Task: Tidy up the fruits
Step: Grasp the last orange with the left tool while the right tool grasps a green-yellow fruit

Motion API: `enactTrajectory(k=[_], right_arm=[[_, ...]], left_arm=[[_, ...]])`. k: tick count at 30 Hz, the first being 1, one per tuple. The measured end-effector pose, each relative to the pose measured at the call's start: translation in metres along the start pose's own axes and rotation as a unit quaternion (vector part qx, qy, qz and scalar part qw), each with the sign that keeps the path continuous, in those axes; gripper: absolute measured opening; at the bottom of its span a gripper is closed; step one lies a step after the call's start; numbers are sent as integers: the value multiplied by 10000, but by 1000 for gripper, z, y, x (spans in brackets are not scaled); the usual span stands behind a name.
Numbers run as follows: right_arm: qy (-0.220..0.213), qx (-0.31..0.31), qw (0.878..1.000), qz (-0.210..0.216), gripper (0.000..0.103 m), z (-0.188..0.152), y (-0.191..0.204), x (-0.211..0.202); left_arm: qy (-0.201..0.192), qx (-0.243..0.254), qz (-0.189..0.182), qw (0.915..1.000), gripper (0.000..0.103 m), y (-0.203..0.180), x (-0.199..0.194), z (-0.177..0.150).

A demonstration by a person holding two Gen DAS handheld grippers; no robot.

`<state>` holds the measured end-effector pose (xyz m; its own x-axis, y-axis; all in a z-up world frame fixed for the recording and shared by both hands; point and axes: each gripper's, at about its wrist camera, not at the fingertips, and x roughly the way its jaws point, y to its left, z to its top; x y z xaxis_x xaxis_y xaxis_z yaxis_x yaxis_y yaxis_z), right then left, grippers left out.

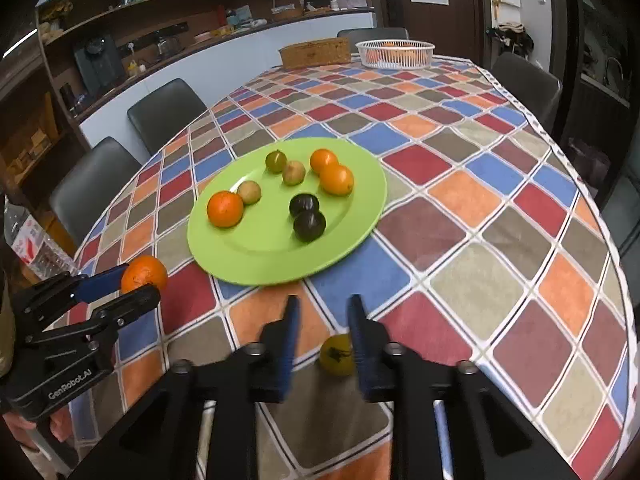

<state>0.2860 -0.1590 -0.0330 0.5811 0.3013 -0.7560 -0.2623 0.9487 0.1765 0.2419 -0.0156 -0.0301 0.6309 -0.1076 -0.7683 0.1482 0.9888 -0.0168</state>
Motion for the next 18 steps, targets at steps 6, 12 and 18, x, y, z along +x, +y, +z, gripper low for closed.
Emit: enactTrajectory(k=[6,12,18], right_arm=[[116,47,9999,7,35,-12,-5,3],[235,78,9997,31,41,-18,-11,7],[338,86,9994,-57,40,-21,-15,17]], left_arm=[[30,69,-81,9999,39,-9,3,-8],[88,100,-199,9997,39,-16,7,-11],[141,107,-210,9996,39,-17,12,-13]])
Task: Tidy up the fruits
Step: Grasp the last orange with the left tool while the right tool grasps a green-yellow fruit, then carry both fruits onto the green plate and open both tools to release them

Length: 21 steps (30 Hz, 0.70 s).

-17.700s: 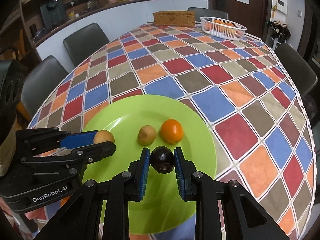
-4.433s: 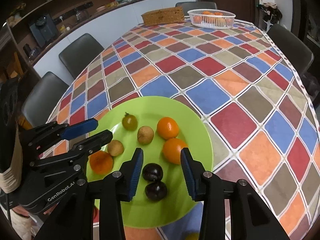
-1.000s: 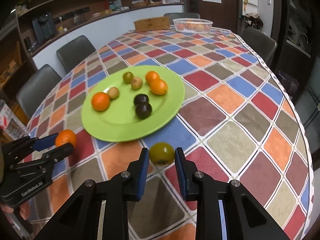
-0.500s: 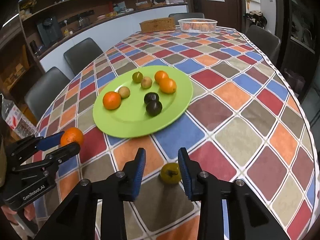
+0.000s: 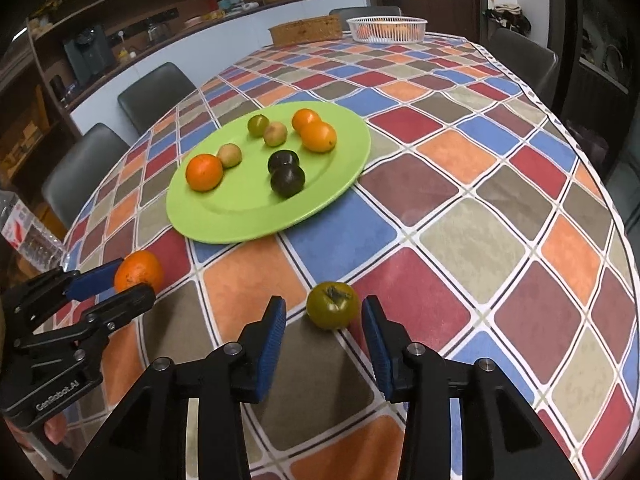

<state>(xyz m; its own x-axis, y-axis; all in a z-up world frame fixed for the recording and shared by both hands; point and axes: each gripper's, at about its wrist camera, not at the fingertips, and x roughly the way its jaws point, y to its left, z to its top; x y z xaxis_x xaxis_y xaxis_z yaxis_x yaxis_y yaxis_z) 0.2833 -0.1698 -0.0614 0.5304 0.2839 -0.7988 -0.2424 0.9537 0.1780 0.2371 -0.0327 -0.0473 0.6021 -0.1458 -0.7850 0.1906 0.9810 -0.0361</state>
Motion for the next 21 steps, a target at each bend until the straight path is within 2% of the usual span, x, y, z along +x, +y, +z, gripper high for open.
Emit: enactTrajectory(k=[7,12,21], right_arm=[[71,-151,9997,-161,39,7,2,13],[122,-231,9995,-156,30,10,3,18],[-49,-254,9996,-57,29,11,8,7]], left_arm=[[14,-35,26,10000,39,4,2,2],[6,-37,42,10000,39,5,3,2],[-88,-24,15,10000,39,5,0,7]])
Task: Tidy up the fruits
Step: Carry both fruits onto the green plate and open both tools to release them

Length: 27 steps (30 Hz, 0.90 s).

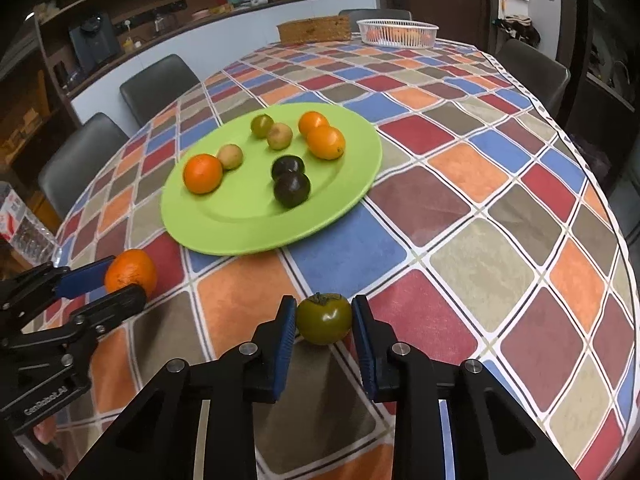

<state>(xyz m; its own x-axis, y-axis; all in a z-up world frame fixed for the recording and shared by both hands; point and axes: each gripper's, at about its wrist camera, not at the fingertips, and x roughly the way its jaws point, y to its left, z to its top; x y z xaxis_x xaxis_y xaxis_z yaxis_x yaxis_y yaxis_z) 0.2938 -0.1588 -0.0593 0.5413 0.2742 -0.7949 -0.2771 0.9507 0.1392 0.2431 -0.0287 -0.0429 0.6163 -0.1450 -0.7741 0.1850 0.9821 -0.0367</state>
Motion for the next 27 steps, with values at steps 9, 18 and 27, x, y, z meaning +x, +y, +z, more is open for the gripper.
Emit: enactTrajectory(k=[9,18,27], right_arm=[[-466,-63,9988,167,29,19,11,-27],[-781,-186,9965,230,29,49,20,-32],[-693,-141,9973,209,29,81,11,-2]], left_arm=[[-304,72,-61,9995,39,4,-12,18],[-608,245,-105,9978,39,10,-12,48],[-542,415,-229,9974,39,13,17,75]])
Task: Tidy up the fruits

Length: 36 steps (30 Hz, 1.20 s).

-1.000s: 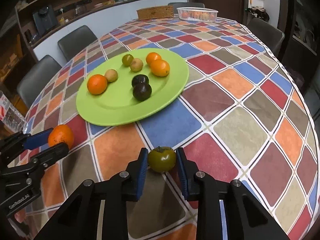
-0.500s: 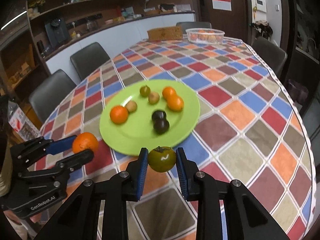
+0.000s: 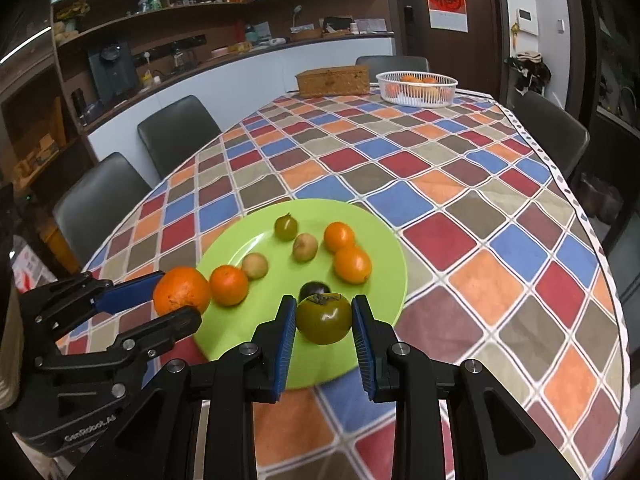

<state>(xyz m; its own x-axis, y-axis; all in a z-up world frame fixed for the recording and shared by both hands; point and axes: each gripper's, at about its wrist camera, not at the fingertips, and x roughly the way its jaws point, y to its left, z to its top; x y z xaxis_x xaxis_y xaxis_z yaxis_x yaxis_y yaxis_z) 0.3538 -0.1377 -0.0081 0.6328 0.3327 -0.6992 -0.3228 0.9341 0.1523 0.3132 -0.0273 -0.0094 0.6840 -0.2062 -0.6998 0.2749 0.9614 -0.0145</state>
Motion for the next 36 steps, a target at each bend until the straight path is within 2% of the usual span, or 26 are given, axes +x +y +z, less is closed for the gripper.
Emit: enactTrajectory(k=[13,16,19,25,27,31,33,36], right_arm=[[336,64,9994,13,30,9,-17,48],[373,122,9992,30,30,8,-19,52],[383,164,9991,64,35,7,-20,52],[241,162,9996,0,39,4,-17,36],[135,115,9998,-71,47,2,-13,25],[-57,47,9998,-206,48,-4,-7,1],[-170,51,9995,-265,55,-7,-4,-14],[-338,20,9987,-374,58,-12,1,-37]], left_arm=[[407,2,-69,9991,40,4,45,5],[362,-15,17,9993,48,5,44,4],[315,-58,119,9994,49,8,37,3],[164,-234,330,9990,54,13,15,0],[74,-296,394,9988,57,14,4,-1],[-166,-380,546,9976,62,12,-22,-2],[-262,-398,622,9969,64,10,-34,-3],[-428,-403,706,9958,67,6,-53,-6]])
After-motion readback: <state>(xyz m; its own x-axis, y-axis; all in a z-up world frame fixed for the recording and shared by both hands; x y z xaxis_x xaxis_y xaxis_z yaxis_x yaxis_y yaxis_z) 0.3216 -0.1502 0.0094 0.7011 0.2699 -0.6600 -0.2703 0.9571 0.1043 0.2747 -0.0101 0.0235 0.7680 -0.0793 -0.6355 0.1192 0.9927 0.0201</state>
